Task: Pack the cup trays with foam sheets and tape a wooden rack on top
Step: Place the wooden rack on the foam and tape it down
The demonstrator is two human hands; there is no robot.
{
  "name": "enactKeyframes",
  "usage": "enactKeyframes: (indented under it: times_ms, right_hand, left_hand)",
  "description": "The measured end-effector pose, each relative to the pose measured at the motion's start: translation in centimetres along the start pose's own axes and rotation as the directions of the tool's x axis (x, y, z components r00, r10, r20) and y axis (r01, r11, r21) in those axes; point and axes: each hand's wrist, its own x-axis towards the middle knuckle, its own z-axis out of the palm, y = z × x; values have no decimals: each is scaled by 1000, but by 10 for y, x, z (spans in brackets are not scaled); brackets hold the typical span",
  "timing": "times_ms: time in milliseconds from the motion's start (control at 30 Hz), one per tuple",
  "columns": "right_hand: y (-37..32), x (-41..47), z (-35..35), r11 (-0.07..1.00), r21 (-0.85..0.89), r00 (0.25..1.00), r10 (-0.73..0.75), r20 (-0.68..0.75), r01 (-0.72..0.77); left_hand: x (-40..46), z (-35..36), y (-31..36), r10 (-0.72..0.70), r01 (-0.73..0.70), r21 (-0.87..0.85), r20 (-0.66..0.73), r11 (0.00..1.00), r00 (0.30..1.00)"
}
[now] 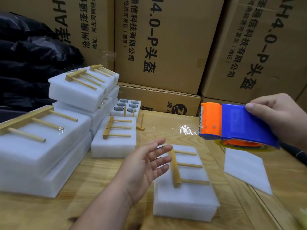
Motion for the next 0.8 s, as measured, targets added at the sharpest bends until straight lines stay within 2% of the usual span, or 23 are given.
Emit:
enactKeyframes:
  times_ms: [200, 467, 633, 800]
  right_hand:
    - [-3, -1, 11, 1000, 3, 996, 28, 89, -29]
    - [-9, 0, 21, 998, -36, 986, 51, 160, -46]
    - [-14, 2, 24, 996, -30, 971, 85, 224, -80]
    - [-16, 5, 26, 996, -57, 974, 82, 209, -72]
  left_hand:
    - [-5, -3, 5, -25, 22, 53, 48, 998, 999]
    - [-13, -5, 11, -4, 12, -58, 145, 998, 989]
    - [-8, -11, 7, 83, -74, -110, 80, 991, 993]
    - [-1, -19, 4, 109, -109, 30, -8, 994, 994]
